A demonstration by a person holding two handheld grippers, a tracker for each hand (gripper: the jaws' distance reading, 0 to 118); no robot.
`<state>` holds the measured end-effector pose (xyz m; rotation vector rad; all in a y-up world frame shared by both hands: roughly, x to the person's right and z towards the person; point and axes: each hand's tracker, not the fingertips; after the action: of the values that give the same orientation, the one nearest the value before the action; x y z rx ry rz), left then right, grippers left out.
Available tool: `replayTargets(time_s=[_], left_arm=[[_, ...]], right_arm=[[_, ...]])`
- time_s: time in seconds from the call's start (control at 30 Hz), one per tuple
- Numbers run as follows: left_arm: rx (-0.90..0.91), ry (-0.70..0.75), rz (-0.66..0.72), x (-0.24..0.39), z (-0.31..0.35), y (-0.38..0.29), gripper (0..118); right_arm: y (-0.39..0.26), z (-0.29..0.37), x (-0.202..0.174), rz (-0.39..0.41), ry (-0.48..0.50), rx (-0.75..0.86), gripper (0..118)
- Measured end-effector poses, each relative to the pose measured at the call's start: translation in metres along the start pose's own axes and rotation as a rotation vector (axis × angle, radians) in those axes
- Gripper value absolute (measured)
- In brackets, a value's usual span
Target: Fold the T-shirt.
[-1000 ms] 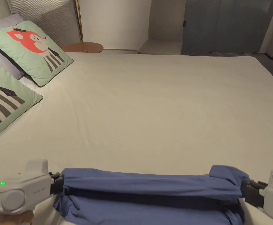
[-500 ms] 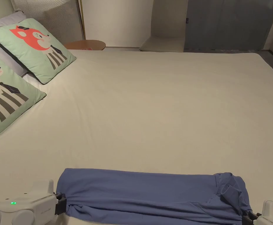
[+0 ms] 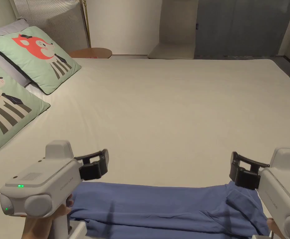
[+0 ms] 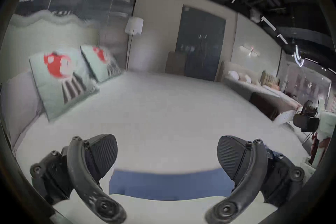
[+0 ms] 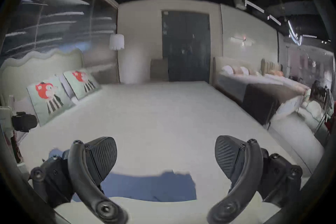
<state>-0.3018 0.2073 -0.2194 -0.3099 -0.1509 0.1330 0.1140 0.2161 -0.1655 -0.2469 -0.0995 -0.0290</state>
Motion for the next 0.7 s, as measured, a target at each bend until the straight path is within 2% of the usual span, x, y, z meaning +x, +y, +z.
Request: replayTargets(time_s=[0.13,0.2,0.23,0.33,0.37,0.4,0.43,0.7], left_arm=[[0.155,-0.010,-0.043,0.025,0.006,0.016,108],[0.192,0.009,-0.067,0.034,0.008,0.019,106],[0.192,0.005,-0.075,0.037,0.007,0.019,96],[0.227,-0.008,-0.092,0.044,0.011,0.016,77],[0.225,-0.008,-0.096,0.045,0.009,0.016,50],[0.217,-0.009,-0.107,0.047,0.008,0.016,16],[0.200,-0.029,-0.109,0.047,0.007,0.016,1],[0.202,-0.041,-0.085,0.041,0.001,0.019,0]], right_arm=[[0.013,0.002,-0.012,0.037,-0.013,0.109,111],[0.021,0.009,-0.020,0.056,-0.015,0.140,105],[0.023,0.011,-0.022,0.065,-0.018,0.156,94],[0.021,0.010,-0.026,0.084,-0.030,0.178,80],[0.019,0.008,-0.027,0.088,-0.034,0.183,61],[0.018,0.007,-0.028,0.092,-0.038,0.191,35],[0.018,0.006,-0.029,0.098,-0.048,0.192,2],[0.023,0.008,-0.032,0.111,-0.044,0.194,1]])
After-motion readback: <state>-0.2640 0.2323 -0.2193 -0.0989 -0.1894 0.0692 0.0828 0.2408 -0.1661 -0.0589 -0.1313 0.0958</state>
